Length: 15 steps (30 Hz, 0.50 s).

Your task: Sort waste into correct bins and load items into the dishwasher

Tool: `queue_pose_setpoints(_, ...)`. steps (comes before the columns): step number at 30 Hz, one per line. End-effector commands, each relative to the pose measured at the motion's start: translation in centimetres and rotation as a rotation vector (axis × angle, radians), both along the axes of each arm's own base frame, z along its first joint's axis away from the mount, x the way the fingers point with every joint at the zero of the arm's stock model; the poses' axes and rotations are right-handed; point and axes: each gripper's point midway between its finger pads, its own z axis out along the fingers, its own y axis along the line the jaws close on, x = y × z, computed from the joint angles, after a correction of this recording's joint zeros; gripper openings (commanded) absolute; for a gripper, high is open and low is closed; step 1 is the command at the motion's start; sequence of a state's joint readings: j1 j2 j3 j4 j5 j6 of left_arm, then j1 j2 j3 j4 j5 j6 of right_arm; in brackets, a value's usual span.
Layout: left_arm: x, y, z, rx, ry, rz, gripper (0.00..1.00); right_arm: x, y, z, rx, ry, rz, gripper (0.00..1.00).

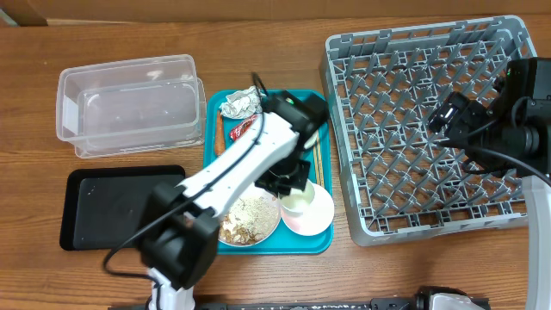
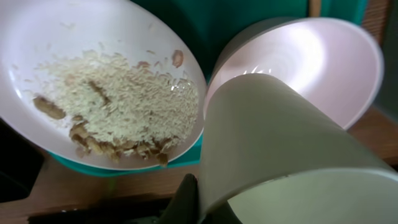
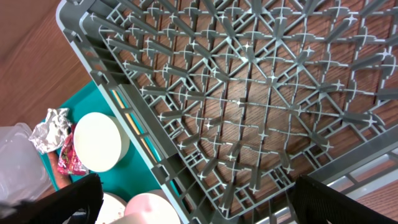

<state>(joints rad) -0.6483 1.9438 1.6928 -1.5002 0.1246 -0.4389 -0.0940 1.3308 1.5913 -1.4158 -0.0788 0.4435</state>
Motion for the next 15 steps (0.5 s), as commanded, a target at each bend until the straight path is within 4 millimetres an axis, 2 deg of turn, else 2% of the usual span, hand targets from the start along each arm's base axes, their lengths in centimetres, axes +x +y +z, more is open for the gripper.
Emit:
queue_pose_setpoints(1, 2.3, 0.9, 5.9, -0.187, -0.120, 0.114, 0.04, 0.2, 0.7, 1.6, 0.005, -0.059, 0.070, 1.00)
queue_pose_setpoints(3, 3.8, 1.6, 8.7, -0.342, -0.163, 0.206, 0.04, 0.5, 2.2, 2.0, 0.048, -0.090, 0.175, 1.00)
queue_pose_setpoints(6, 6.4, 1.4, 14.1, -0.707, -0.216, 0.272, 0.04, 0.7, 5.4, 3.3, 0.173, -0.161, 0.341, 0.96)
queue_pose_setpoints(7, 7.2, 1.4, 16.2, -0.841, -0.230, 0.285, 0.04, 0.7, 6.9, 4.2, 0.236, -0.206, 0.424, 0.96)
queue_pose_setpoints(9, 8.2, 1.8, 19.0, -1.017, -0.238, 0.293, 0.04, 0.5, 9.7, 6.2, 0.355, -0.303, 0.583, 0.96)
queue_pose_setpoints(12, 8.0, 2.0, 21.5, -1.192, -0.200, 0.270, 0.04, -0.3, 12.9, 9.6, 0.522, -0.438, 0.763, 0.94)
queue_pose_setpoints(15, 6.9, 1.2, 23.9, -1.347, -0.153, 0.197, 0.04, -0.9, 14.9, 11.5, 0.591, -0.517, 0.876, 0.94)
